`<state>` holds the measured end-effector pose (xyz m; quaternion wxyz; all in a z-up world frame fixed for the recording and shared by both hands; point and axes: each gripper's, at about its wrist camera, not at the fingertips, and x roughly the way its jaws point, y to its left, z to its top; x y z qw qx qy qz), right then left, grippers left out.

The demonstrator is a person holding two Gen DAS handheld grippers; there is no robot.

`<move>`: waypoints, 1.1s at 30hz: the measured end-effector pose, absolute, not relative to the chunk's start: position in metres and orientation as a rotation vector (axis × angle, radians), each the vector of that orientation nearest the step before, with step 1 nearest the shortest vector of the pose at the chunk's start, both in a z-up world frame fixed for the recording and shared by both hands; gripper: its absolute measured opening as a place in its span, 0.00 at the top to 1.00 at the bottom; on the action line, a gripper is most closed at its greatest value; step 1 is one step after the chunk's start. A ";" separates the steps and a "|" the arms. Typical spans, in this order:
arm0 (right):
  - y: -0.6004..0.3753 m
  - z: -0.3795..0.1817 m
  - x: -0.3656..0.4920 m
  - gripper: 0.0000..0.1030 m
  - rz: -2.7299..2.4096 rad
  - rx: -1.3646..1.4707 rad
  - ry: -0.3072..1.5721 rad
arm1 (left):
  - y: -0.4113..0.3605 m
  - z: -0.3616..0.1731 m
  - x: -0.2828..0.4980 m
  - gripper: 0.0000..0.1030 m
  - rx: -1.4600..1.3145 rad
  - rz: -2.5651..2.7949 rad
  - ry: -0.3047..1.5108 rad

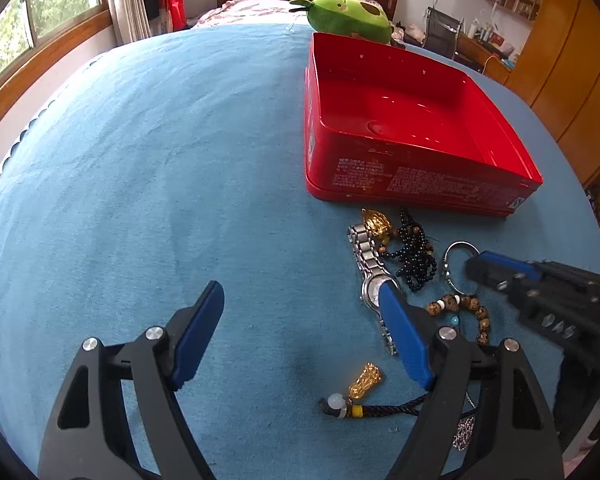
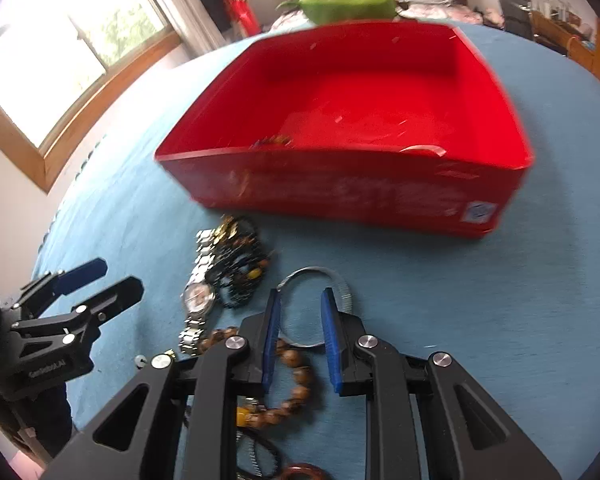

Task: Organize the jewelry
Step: 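Grasp the large silver ring with the right tool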

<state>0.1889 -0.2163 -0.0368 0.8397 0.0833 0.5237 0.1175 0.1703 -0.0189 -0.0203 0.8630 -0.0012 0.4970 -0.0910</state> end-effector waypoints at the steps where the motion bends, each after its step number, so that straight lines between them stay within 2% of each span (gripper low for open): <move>1: -0.214 -0.039 0.190 0.80 0.248 0.172 1.114 | -0.019 -0.020 0.170 0.24 -0.003 -0.192 1.044; 5: -0.206 -0.045 0.194 0.83 0.233 0.125 1.126 | -0.018 -0.022 0.171 0.24 -0.005 -0.189 1.050; 7: -0.209 -0.045 0.195 0.91 0.228 0.126 1.126 | -0.016 -0.024 0.172 0.24 -0.008 -0.183 1.056; 10: -0.216 -0.047 0.196 0.97 0.231 0.148 1.129 | -0.015 -0.028 0.175 0.24 -0.007 -0.170 1.065; 17: -0.243 -0.042 0.195 0.97 0.169 0.189 1.127 | -0.012 -0.031 0.180 0.24 -0.037 -0.175 1.068; 21: -0.246 -0.041 0.195 0.97 0.166 0.178 1.129 | -0.019 -0.025 0.181 0.35 -0.070 -0.223 1.065; 23: -0.251 -0.040 0.196 0.97 0.175 0.198 1.134 | -0.029 -0.023 0.182 0.35 -0.080 -0.268 1.073; 26: -0.247 -0.044 0.200 0.97 0.161 0.217 1.133 | -0.044 -0.023 0.185 0.42 -0.097 -0.314 1.100; 30: -0.264 -0.049 0.204 0.98 0.154 0.263 1.136 | -0.061 -0.031 0.190 0.54 -0.117 -0.351 1.138; 33: -0.269 -0.049 0.204 0.98 0.156 0.276 1.138 | -0.074 -0.034 0.192 0.56 -0.121 -0.368 1.149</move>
